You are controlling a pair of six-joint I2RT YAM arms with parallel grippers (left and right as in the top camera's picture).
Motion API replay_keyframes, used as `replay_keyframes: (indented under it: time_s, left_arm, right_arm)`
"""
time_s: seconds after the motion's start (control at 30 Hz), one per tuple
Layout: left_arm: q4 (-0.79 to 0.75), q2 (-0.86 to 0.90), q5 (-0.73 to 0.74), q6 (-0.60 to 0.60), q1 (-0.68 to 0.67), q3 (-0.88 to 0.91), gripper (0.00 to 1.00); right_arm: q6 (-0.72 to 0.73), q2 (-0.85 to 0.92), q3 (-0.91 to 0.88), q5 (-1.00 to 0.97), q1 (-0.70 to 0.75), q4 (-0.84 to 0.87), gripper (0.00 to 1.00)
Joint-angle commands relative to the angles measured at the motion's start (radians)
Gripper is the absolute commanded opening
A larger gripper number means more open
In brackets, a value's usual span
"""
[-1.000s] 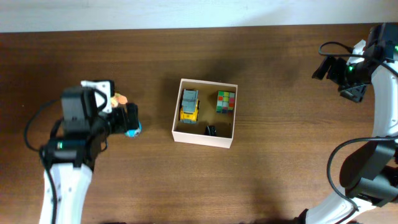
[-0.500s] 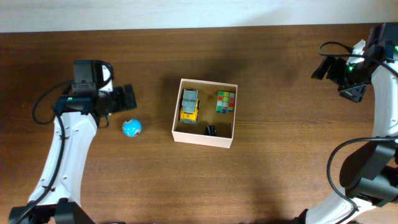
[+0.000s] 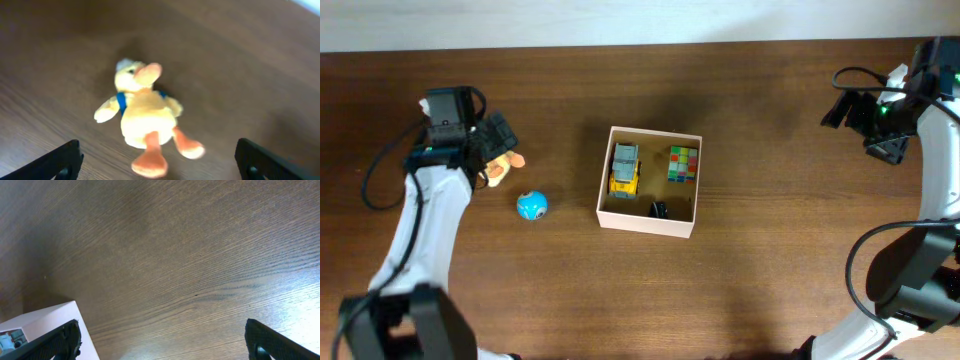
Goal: Pack container
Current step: 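Lower the left gripper and close it on the duck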
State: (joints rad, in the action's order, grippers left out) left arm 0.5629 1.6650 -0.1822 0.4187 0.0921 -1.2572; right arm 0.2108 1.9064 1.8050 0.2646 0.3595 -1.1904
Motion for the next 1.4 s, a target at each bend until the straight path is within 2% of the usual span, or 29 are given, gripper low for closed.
replay_keyframes:
  time_s: [0.0,0.33,0.4,0.43,0.5,0.67,0.8,0.9,1.1,1.37]
  left_arm:
    - [-0.006,0.085,-0.076,0.055,0.006,-0.017,0.99]
    - [-0.055,0.208,-0.020,0.059,0.035,-0.017,0.98]
    - [-0.055,0.209,-0.019,0.059,0.035,-0.017,0.89]
    - [-0.055,0.209,-0.019,0.059,0.035,-0.017,0.79]
    - [-0.055,0.209,-0.016,0.059,0.035,-0.017,0.70]
    - [-0.055,0.209,-0.016,0.059,0.034,-0.017,0.55]
    - [-0.053,0.213,-0.016,0.059,0.031,-0.017,0.56]
    - [-0.050,0.220,-0.016,0.059,0.031,-0.017,0.64]
    - [-0.051,0.234,-0.016,0.058,0.031,-0.017,0.63]
    - [-0.051,0.234,-0.016,0.056,0.031,-0.017,0.37]
  right_arm:
    - [0.008,-0.019,0.013,0.013,0.007,-0.002,0.99]
    - [0.008,-0.019,0.013,0.013,0.007,-0.002,0.99]
    - [0.008,-0.019,0.013,0.013,0.007,-0.002,0.99]
    - [0.008,-0.019,0.013,0.013,0.007,-0.002,0.99]
    - [0.008,-0.019,0.013,0.013,0.007,-0.002,0.99]
    - [0.008,-0.019,0.013,0.013,0.007,-0.002,0.99]
    - [0.008,-0.019,0.013,0.013,0.007,-0.002,0.99]
    - [0.008,-0.019,0.013,0.013,0.007,-0.002,0.99]
    - [0.008,-0.019,0.013,0.013,0.007,-0.002,0.99]
    - [0.008,-0.020,0.013,0.013,0.007,-0.002,0.99]
